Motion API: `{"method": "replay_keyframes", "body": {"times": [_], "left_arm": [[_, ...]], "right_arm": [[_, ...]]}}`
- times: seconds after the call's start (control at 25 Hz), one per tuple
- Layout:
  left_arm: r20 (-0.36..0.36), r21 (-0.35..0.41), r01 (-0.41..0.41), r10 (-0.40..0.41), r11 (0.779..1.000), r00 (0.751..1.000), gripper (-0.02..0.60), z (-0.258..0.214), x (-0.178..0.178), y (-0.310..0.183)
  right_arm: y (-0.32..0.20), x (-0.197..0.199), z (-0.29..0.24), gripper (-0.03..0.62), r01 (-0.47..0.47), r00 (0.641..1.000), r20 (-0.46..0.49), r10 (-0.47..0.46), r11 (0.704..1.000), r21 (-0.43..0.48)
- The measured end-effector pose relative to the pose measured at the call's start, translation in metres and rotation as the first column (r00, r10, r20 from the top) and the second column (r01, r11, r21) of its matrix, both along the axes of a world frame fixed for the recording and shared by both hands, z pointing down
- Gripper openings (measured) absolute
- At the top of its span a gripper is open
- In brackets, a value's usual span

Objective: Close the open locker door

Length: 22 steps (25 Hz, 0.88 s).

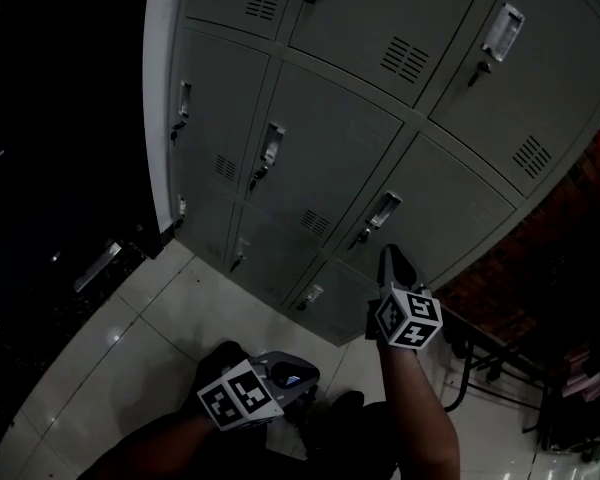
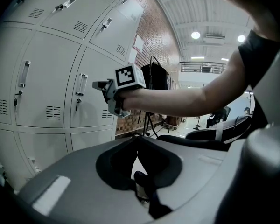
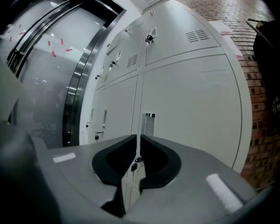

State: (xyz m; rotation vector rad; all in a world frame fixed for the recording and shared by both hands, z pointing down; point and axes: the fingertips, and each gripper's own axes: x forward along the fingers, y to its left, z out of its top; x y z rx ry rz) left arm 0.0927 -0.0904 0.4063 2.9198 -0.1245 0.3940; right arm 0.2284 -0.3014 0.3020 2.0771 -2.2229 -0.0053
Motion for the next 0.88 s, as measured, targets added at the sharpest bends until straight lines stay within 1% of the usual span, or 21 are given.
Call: {"method": "replay_keyframes", "body": {"times": [0.12,0.24,0.32,0.52,0.88], "left_arm": [[-0.017,-0.012,-0.002,0.002,1.000,1.000,0.012,-0.002,-0.001,-0.002],[-0.012,-0.001,-0.012,0.012,1.000,1.000,0.012,-0.001,-0.001,-0.001],[-0.007,0.007,-0.016,0.017,1.000,1.000,0.012,-0.001,-0.001,-0.002],[-0.002,0.006,-0.031,0.031,0.999,1.000,0.012,0.002,0.002,0.000],[0.033,0.028,-0.071,0.070,0.997,0.997,0.012,0.004,0.023,0.012]], "right_arm": [[0.027,-0.008,-0.001,0.028,0.045,0.999,-0.004,-0.045,0.999,-0.012],[0.058,-0.014,0.000,0.017,0.092,0.996,-0.003,-0.092,0.995,-0.027],[0.077,-0.014,0.003,0.011,0.108,0.994,0.002,-0.108,0.993,-0.041],[0.126,-0.007,0.012,0.004,0.117,0.993,0.018,-0.116,0.991,-0.067],[0.205,0.008,0.026,0.003,0.137,0.990,0.056,-0.132,0.986,-0.094]]}}
